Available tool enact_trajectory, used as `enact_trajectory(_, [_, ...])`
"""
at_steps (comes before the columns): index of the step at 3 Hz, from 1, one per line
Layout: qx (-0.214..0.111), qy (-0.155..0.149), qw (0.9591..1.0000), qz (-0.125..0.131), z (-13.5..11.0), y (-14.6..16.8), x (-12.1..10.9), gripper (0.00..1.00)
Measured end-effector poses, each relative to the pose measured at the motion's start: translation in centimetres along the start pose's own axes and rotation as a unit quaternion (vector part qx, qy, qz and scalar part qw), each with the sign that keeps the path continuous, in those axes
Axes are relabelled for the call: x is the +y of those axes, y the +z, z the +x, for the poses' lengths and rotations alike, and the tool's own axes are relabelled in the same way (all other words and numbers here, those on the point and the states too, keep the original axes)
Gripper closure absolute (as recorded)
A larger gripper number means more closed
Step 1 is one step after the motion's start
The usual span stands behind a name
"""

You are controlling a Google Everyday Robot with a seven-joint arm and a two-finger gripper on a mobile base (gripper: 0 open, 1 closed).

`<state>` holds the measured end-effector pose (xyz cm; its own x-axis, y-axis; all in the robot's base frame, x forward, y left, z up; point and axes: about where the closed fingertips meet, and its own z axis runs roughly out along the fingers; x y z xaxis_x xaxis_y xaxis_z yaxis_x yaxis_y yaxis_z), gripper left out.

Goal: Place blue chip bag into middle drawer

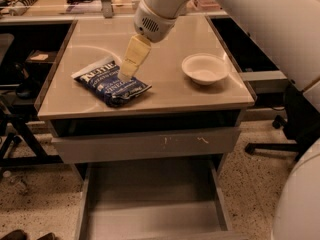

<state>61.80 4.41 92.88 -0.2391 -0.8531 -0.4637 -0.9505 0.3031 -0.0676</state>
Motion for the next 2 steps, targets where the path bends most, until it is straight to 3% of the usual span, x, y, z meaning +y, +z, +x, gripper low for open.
enact_trajectory(2, [0.03, 0.01, 0.9991, -0.026, 1.4, 4.6, -0.4, 0.0])
